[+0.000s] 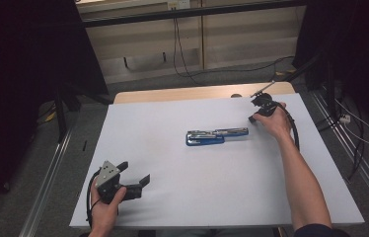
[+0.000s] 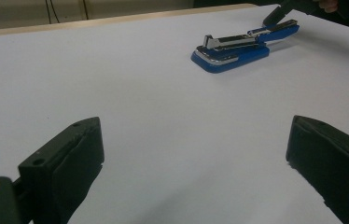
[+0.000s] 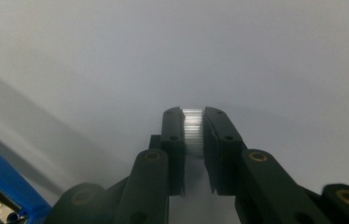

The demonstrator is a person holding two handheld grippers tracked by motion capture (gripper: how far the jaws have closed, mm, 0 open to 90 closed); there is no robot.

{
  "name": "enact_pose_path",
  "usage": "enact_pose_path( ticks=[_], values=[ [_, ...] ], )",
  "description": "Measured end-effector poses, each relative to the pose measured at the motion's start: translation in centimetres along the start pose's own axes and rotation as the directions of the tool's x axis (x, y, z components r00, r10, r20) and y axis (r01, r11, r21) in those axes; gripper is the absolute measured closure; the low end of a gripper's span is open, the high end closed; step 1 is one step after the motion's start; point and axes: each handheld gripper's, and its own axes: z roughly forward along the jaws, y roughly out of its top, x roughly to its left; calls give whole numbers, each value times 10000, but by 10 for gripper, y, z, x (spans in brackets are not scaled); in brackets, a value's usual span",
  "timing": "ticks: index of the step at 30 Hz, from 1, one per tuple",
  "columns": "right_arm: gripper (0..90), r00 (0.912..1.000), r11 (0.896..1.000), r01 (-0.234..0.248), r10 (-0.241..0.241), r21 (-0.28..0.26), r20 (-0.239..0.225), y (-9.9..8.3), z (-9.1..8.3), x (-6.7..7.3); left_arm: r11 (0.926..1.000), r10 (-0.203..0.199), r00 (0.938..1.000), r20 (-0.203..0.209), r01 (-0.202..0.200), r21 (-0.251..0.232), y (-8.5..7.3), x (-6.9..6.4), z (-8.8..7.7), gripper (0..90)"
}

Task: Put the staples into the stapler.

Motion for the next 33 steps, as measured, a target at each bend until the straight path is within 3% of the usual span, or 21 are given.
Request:
enact_pose_path(
  ticks=[14,25,31,33],
  values=[
    [791,9985,9963,-467,446,-716,-305,-12,-7,2,10000,-86,9999,56,86,-33,1,0,3,43],
    [792,9972,9905,-118,16,-1373,-741,-9,-19,12,9998,-160,9999,-3,160,-76,1,1,3,43],
    [792,9946,9826,-235,43,-1840,-1038,-12,-28,15,10000,-92,10000,19,92,-8,1,1,5,43],
    [792,9956,9833,-153,-17,-1816,-934,-13,-29,18,10000,-74,10000,-1,74,42,1,2,5,43]
  ],
)
